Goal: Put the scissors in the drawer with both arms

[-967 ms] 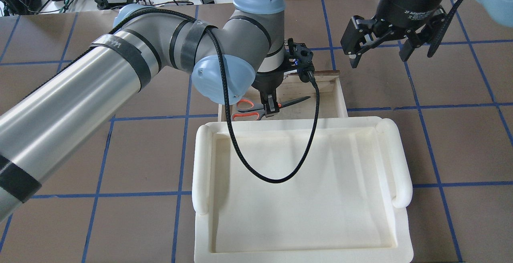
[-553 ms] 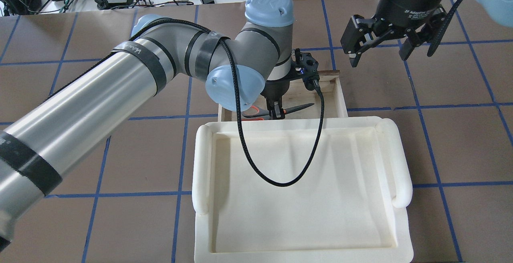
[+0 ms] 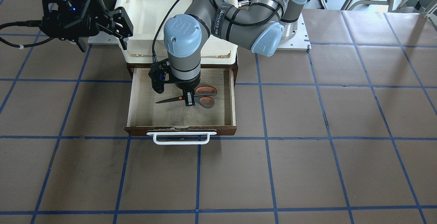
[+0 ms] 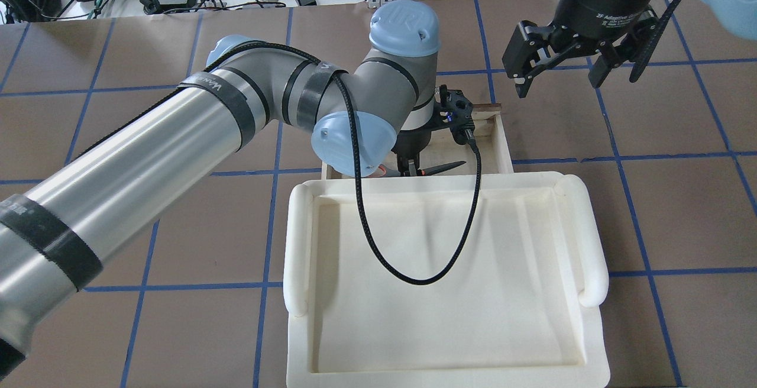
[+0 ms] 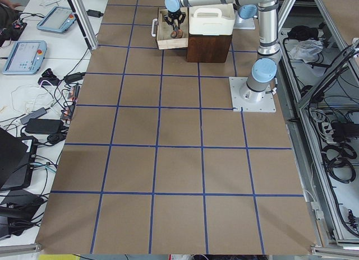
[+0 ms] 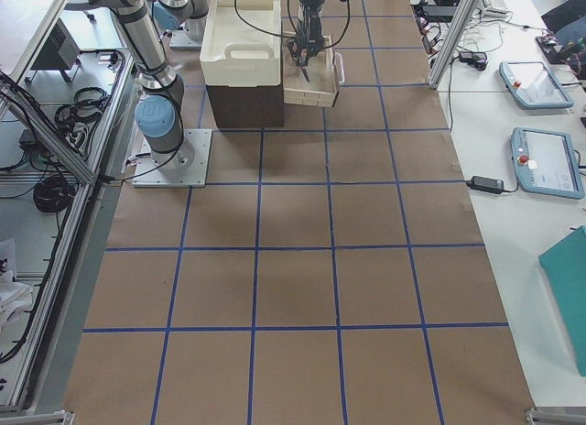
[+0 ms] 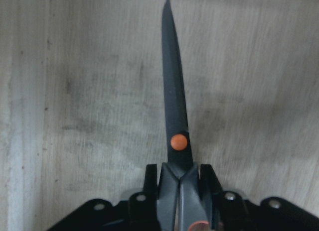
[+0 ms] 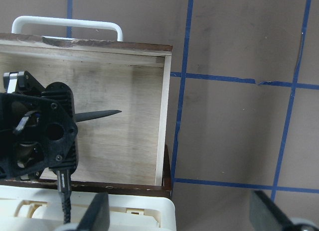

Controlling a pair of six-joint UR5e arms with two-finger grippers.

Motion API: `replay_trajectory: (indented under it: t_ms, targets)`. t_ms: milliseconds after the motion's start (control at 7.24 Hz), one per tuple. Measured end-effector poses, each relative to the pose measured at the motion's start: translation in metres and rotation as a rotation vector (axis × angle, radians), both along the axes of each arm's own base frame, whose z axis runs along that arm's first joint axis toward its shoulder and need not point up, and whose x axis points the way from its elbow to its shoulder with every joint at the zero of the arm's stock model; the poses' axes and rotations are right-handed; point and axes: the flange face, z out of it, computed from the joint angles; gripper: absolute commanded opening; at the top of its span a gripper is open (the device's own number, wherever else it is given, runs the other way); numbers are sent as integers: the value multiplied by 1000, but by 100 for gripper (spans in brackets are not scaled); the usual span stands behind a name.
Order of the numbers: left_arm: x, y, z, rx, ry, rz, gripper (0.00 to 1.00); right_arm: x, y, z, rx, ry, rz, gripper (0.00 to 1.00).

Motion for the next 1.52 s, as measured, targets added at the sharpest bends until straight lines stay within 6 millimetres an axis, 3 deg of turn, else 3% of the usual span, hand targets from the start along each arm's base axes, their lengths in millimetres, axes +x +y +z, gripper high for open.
replay_trajectory:
  t_ms: [138,414,553,829,1105,1243,1520]
  targets:
    - [0,0,-3,4,-2,0,47,2,-1,1,-8,-23,-6,100]
    - [0,0,-5,4,-3,0,76,4,-3,2,-20,-46,-13,100]
    - [-1,-1,-5,0,0,1,85,4,-4,3,-27,-46,-14,100]
    - [-2,-4,10,-47,27,3,86,4,-4,4,-35,-42,-15,100]
    - [9,-8,45,-108,57,75,84,4,-4,4,-37,-41,-14,100]
    - [29,-16,66,-133,71,138,76,4,-5,4,-37,-40,-13,100]
    - [90,-33,113,-151,117,374,78,4,-5,3,-35,-40,-12,100]
